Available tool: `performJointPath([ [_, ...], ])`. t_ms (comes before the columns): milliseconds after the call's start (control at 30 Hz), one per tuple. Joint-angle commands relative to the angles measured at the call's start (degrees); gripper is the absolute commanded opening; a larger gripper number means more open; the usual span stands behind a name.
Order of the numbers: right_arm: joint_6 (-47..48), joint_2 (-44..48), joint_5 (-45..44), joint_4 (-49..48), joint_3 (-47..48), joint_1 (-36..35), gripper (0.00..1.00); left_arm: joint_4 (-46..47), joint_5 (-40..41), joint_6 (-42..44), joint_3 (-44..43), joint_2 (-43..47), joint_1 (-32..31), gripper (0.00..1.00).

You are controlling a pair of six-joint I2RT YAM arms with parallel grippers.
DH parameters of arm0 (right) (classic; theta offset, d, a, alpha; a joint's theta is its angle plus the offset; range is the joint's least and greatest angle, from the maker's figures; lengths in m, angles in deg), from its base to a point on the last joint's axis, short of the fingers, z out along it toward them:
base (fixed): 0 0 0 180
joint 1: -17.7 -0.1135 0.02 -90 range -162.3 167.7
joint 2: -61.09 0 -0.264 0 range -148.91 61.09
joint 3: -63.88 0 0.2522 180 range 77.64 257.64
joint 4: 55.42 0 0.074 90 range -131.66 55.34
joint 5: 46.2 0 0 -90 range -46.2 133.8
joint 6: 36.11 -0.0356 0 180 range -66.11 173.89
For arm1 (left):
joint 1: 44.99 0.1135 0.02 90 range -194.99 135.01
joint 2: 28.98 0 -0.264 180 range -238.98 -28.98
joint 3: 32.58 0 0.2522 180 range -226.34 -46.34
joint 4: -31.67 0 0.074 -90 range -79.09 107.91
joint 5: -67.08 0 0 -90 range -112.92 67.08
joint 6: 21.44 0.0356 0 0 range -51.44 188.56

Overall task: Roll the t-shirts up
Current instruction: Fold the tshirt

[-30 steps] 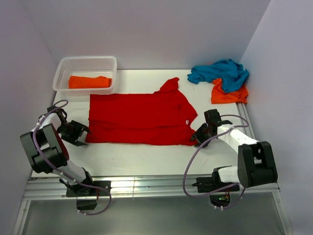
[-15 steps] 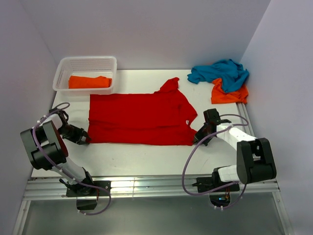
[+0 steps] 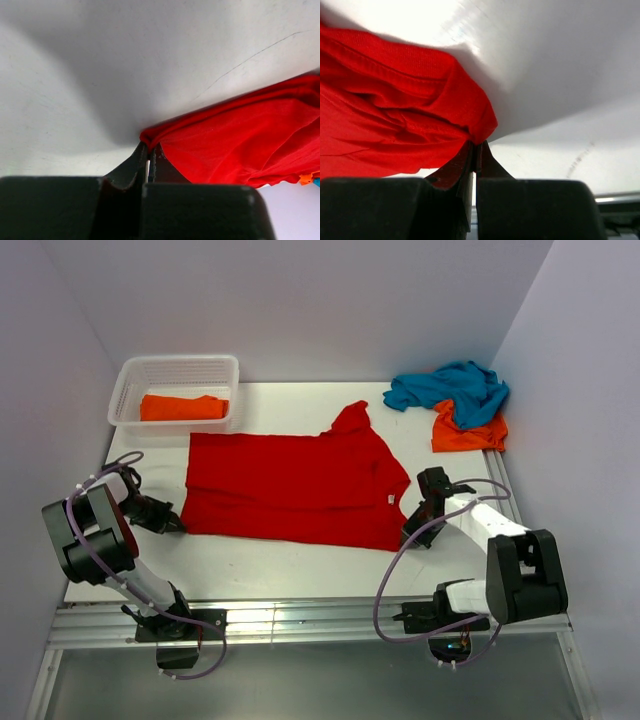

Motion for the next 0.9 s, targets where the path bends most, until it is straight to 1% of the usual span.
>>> performJointPath([
  [0,2.2,3.0,-3.1,7.4,-0.6,0.3,0.00,-5.0,4.6,2.0,2.6,-2.5,-0.2,0.00],
  [67,2.1,4.1,-4.5,8.6,-1.0,0.4,0.00,-6.0,4.7,1.7,3.5,-1.0,-0.1,0.00],
  [233,2.0,6.2,-7.0,12.4,-0.2,0.4,0.00,-9.9,9.4,0.2,5.8,5.7,0.0,0.00],
  [367,2.6,6.8,-8.0,13.6,-0.1,0.8,0.00,-10.7,9.6,2.2,7.4,7.5,2.0,0.00],
  [433,3.3,6.7,-7.2,13.3,0.1,1.0,0.13,-10.6,7.5,3.2,7.4,7.6,2.4,0.00],
  [467,3.8,6.8,-7.0,13.6,0.3,1.1,0.20,-10.0,5.7,4.0,7.8,7.9,2.5,0.03],
  [500,3.9,6.9,-7.1,13.9,1.4,1.1,0.43,-10.0,5.0,3.9,8.0,8.3,2.5,0.21],
  [533,4.0,7.4,-7.2,14.3,2.1,1.1,0.45,-10.2,4.8,3.9,8.0,9.6,2.5,0.32],
  [600,4.4,8.9,-7.9,16.1,5.0,1.1,0.55,-10.8,4.7,3.8,8.6,11.7,2.5,0.49],
  [633,4.4,9.5,-8.1,16.8,6.1,1.1,0.57,-10.9,4.5,3.8,8.7,13.3,2.5,0.59],
  [667,4.3,10.2,-8.1,17.6,7.2,1.1,0.57,-11.2,4.5,3.9,8.8,14.0,2.5,0.63],
  [700,4.4,11.1,-7.9,17.8,9.4,1.1,0.57,-12.2,4.4,3.9,8.6,14.4,2.5,0.64],
  [833,3.5,10.2,-4.7,17.7,15.0,1.0,0.53,-13.3,3.2,4.5,7.2,16.8,2.4,0.64],
  [867,2.8,9.7,-3.8,16.6,16.0,0.9,0.53,-13.4,3.0,4.6,5.5,17.6,2.4,0.64],
])
